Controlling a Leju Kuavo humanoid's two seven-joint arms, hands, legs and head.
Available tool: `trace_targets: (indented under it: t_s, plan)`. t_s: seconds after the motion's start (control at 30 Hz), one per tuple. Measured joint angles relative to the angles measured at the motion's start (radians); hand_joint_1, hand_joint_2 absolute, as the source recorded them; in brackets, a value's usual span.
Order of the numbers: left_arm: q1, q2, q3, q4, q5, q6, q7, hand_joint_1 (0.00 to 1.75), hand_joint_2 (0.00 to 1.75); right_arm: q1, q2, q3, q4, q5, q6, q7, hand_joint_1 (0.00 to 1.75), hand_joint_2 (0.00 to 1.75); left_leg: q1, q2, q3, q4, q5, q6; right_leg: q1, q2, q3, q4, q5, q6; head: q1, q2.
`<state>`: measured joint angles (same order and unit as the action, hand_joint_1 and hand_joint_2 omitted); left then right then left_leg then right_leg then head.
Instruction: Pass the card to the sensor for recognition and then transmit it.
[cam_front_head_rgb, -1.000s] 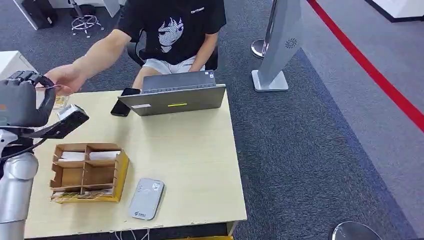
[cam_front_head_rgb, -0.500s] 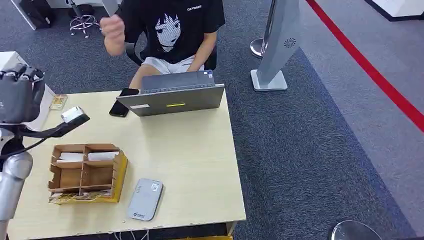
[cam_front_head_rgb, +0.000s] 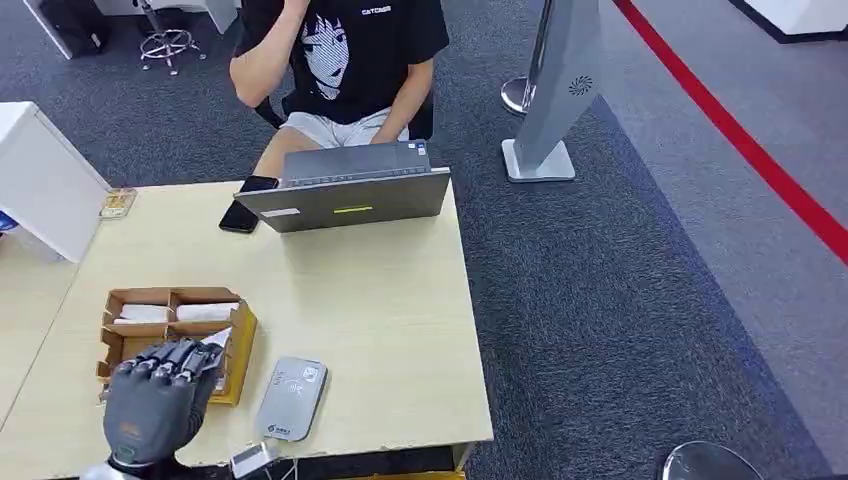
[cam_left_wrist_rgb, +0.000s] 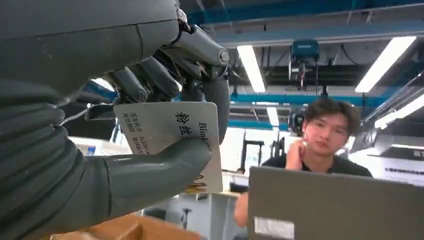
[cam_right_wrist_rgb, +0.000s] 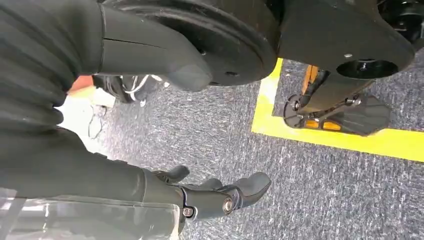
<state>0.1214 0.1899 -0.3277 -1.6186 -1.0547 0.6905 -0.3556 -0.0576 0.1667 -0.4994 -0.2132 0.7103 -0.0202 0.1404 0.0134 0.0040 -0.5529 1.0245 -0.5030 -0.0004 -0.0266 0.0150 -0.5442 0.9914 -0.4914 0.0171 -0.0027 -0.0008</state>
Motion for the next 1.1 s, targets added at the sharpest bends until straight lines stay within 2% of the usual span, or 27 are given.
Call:
trace_targets:
  t_s: [0.1, 0.13, 0.17, 0.2, 0.23, 0.3, 0.4, 0.6, 0.8, 0.93, 1.1]
  plan:
    - [0.043, -0.030, -0.014, -0.003, 0.049, 0.000, -0.029, 1.75, 1.75, -0.002, 0.000, -0.012, 0.000, -0.015, -0.014, -0.012, 0.00, 1.75, 0.000, 0.000, 0.000, 0.000, 0.000, 0.000, 0.000, -0.001, 0.001, 0.001, 0.000, 0.000, 0.000, 0.000]
    - [0.056, -0.039, -0.016, -0.002, 0.058, 0.000, -0.035, 1.75, 1.75, -0.005, -0.008, -0.016, -0.006, -0.065, -0.044, -0.026, 0.00, 1.75, 0.000, 0.000, 0.001, 0.000, 0.000, 0.000, 0.000, -0.001, 0.000, 0.001, 0.000, 0.000, -0.001, 0.000]
    - [0.067, -0.051, -0.021, -0.002, 0.064, 0.000, -0.043, 1.75, 1.75, -0.002, -0.004, 0.008, 0.000, -0.170, -0.056, -0.014, 0.00, 1.75, 0.000, -0.001, 0.001, 0.000, 0.000, 0.000, 0.000, -0.001, 0.000, 0.001, 0.000, 0.000, -0.001, 0.000]
    - [0.074, -0.056, -0.025, -0.001, 0.073, 0.000, -0.043, 1.75, 1.75, -0.001, -0.004, 0.043, 0.003, -0.280, -0.056, -0.004, 0.00, 1.75, 0.001, -0.001, 0.001, 0.000, 0.000, 0.000, 0.000, -0.003, 0.001, 0.001, 0.000, 0.000, -0.002, 0.000]
    - [0.080, -0.061, -0.030, 0.005, 0.088, 0.000, -0.042, 1.75, 1.75, 0.001, -0.005, 0.121, 0.008, -0.454, -0.055, 0.003, 0.00, 1.75, 0.001, -0.002, 0.001, 0.000, 0.000, 0.000, 0.001, -0.004, 0.001, 0.001, 0.000, 0.000, 0.000, 0.000]
    - [0.083, -0.069, -0.038, 0.027, 0.104, 0.000, -0.031, 1.75, 1.75, 0.005, -0.009, 0.261, 0.010, -0.630, -0.055, 0.003, 0.00, 1.75, 0.001, -0.003, 0.000, 0.000, 0.001, -0.001, 0.001, -0.004, 0.001, 0.001, 0.000, 0.000, 0.000, 0.000]
    - [0.080, -0.075, -0.046, 0.073, 0.130, 0.000, -0.027, 1.75, 1.75, 0.001, -0.018, 0.374, 0.011, -0.625, -0.054, 0.004, 0.00, 1.75, 0.001, -0.002, 0.001, 0.000, 0.000, -0.001, 0.001, -0.003, 0.001, 0.001, 0.000, 0.000, 0.001, 0.000]
    - [0.044, -0.094, -0.066, 0.221, 0.189, 0.000, -0.026, 1.75, 1.75, -0.007, -0.021, 0.488, 0.014, -0.611, -0.051, 0.010, 0.00, 1.75, 0.001, -0.002, 0.001, 0.000, 0.001, -0.001, 0.000, -0.004, 0.001, 0.001, 0.000, 0.000, 0.000, 0.000]
    - [0.010, -0.109, -0.084, 0.313, 0.218, 0.000, -0.028, 1.75, 1.75, -0.009, -0.021, 0.525, 0.015, -0.604, -0.050, 0.010, 0.00, 1.75, 0.000, -0.003, 0.000, 0.000, 0.000, 0.000, 0.000, -0.004, 0.001, 0.000, 0.000, 0.000, 0.001, 0.000]
    - [-0.039, -0.130, -0.112, 0.429, 0.260, 0.000, -0.058, 1.75, 1.75, -0.011, -0.021, 0.539, 0.015, -0.592, -0.045, 0.012, 0.00, 1.75, 0.000, -0.003, 0.000, 0.000, 0.000, 0.000, 0.000, -0.004, 0.001, 0.001, 0.000, 0.000, 0.000, 0.000]
    - [-0.082, -0.151, -0.133, 0.517, 0.278, 0.006, -0.082, 1.75, 1.75, -0.012, -0.021, 0.550, 0.015, -0.587, -0.043, 0.013, 0.00, 1.75, 0.000, -0.003, 0.001, 0.000, 0.001, 0.000, 0.000, -0.004, 0.002, 0.001, 0.000, 0.000, 0.001, 0.000]
